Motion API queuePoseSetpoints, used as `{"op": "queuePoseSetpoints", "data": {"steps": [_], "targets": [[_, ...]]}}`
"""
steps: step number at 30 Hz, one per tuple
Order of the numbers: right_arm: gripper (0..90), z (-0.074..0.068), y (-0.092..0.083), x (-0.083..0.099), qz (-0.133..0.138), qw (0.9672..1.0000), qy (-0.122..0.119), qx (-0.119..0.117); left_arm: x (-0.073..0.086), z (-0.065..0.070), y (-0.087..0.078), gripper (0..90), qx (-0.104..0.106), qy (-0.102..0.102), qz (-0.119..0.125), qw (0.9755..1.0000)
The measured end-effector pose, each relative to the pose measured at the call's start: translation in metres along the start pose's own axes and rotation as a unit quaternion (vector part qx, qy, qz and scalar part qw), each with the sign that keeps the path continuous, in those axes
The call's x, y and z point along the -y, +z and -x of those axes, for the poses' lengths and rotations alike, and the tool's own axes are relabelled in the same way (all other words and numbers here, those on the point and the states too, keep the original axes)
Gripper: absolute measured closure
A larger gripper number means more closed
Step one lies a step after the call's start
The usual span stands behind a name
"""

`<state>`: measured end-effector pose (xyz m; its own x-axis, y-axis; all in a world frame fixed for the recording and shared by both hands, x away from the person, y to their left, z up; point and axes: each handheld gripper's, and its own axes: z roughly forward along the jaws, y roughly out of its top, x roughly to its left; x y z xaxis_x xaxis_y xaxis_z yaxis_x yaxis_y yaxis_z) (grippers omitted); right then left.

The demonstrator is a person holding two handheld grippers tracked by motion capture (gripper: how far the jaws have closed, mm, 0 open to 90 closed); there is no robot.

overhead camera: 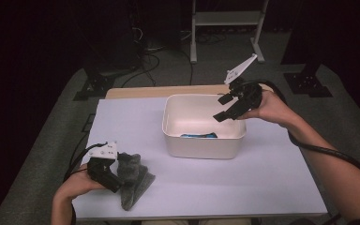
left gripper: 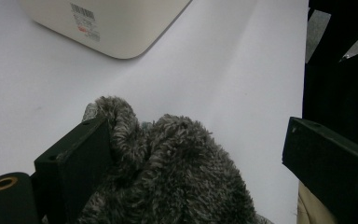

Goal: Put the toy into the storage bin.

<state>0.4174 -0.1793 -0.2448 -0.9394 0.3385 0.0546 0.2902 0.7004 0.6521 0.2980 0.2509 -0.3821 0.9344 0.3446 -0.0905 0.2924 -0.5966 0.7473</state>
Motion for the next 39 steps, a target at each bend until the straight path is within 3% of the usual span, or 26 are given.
{"op": "queuePoseSetpoints", "data": {"steps": [25,39], "targets": [[22.4,-0.007,-0.041,0.047,0.025,0.9983,0.046,0.027,-0.001,0.000,0.002,7.3,0.001,0.003,0.000,1.0000],[21.1,-0.009,-0.050,0.079,0.034,0.9961,0.073,0.035,0.000,-0.001,0.004,7.3,0.004,0.000,-0.001,1.0000]]}}
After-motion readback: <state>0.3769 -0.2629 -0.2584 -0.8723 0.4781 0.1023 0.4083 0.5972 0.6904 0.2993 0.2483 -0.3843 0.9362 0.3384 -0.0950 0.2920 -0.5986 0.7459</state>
